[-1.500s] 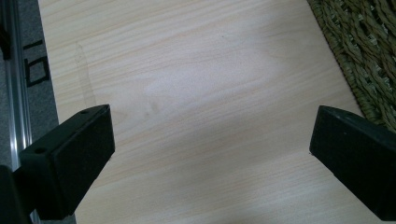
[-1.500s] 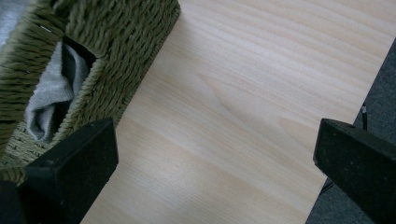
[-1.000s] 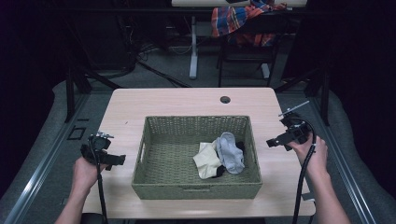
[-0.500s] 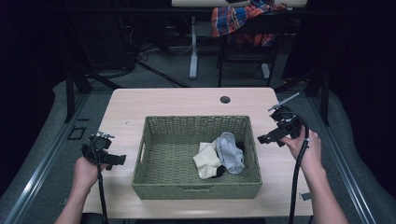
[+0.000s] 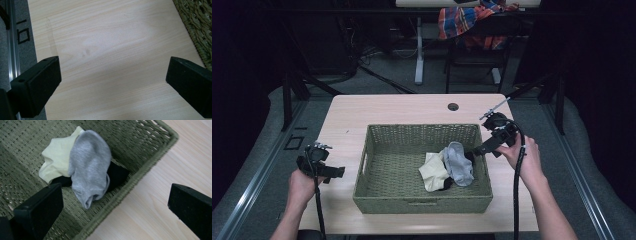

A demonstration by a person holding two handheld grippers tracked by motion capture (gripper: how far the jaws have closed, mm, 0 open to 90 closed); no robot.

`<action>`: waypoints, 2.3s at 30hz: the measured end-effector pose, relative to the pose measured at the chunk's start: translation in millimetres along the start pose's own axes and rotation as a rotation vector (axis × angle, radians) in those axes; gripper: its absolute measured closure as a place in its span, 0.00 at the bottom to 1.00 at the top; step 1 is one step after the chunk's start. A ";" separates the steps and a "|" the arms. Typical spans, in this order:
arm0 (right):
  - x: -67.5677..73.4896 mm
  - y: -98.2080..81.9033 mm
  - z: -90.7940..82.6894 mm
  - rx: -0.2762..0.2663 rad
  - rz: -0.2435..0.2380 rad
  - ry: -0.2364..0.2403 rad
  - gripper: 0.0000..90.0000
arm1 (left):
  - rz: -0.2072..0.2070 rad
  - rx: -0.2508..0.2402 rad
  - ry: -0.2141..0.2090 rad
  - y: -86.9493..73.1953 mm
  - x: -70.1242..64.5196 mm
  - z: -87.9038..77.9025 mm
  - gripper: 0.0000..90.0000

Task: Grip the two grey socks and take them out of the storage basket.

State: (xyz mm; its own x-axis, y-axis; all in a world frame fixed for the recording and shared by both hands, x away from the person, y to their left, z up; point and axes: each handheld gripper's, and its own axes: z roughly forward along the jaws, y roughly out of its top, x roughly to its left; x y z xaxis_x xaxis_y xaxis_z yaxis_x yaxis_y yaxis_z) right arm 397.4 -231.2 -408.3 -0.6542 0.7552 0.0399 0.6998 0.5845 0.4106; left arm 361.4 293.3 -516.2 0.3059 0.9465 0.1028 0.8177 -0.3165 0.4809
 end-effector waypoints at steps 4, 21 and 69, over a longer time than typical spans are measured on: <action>8.4 9.6 5.7 0.018 -0.023 0.023 0.00 | -0.002 0.000 0.000 -0.5 0.3 0.2 0.00; 30.1 49.0 55.1 0.172 -0.019 0.105 0.02 | 0.009 0.000 -0.012 5.3 -1.7 2.8 0.00; 35.7 36.9 64.7 0.251 0.005 0.034 0.87 | 0.011 -0.001 -0.016 5.8 -0.9 3.1 0.00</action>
State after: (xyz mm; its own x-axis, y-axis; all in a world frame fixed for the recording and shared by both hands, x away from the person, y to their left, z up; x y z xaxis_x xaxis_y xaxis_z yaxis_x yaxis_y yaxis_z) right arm 418.4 -163.5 -450.6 -0.6570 0.7503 0.0742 0.7495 0.6393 0.1719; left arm 367.4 290.4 -516.3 0.3227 0.9418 0.0936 0.8136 -0.3266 0.4811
